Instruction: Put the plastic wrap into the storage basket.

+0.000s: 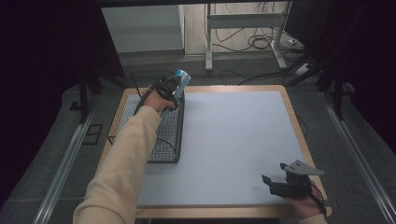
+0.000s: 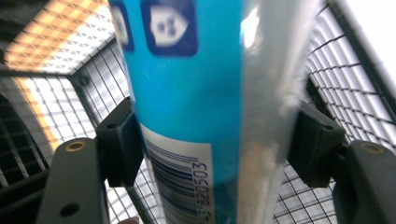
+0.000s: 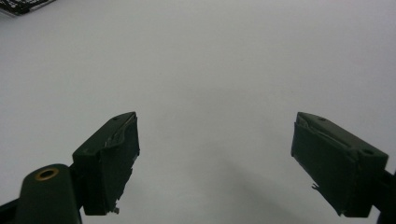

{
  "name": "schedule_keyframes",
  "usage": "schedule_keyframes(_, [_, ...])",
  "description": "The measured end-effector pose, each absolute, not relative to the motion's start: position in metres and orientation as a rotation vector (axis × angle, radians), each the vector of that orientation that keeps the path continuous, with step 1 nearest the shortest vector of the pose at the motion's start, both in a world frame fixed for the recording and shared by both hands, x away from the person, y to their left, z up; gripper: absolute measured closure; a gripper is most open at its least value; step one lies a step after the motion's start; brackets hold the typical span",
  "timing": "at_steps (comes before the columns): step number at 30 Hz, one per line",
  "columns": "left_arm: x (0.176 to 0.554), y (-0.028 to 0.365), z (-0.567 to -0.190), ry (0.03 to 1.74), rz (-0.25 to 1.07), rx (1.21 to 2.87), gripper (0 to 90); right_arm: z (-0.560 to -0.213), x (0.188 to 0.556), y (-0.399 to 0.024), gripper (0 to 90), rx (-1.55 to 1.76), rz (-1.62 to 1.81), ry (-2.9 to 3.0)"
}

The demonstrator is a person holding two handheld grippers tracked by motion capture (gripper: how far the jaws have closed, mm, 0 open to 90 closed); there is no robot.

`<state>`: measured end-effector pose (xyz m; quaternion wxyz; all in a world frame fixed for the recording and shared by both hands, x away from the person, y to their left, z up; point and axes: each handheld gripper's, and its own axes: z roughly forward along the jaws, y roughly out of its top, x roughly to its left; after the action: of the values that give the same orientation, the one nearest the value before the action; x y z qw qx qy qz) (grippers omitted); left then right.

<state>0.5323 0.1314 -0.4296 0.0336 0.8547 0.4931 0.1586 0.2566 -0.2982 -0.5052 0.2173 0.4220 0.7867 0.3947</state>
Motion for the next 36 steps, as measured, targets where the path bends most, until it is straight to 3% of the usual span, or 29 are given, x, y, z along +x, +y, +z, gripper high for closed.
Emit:
schedule_keyframes(3, [0.529,0.132,-0.418,1.528,0.498,2.566,22.0,-0.505,0.257,-0.298,15.6,1.169,1.094,2.177])
schedule_keyframes(13, [0.501,0.134,-0.399,1.454,0.429,2.428,11.7,-0.501,0.256,-0.296,15.6,1.142,1.117,2.162])
schedule_keyframes(25, [0.460,0.130,-0.381,1.343,0.343,2.291,13.2,-0.502,0.261,-0.293,15.6,1.126,1.130,2.179])
schedule_keyframes(36, [0.415,0.110,-0.375,1.173,0.279,2.273,14.7,-0.500,0.258,-0.290,15.6,1.117,1.124,2.177])
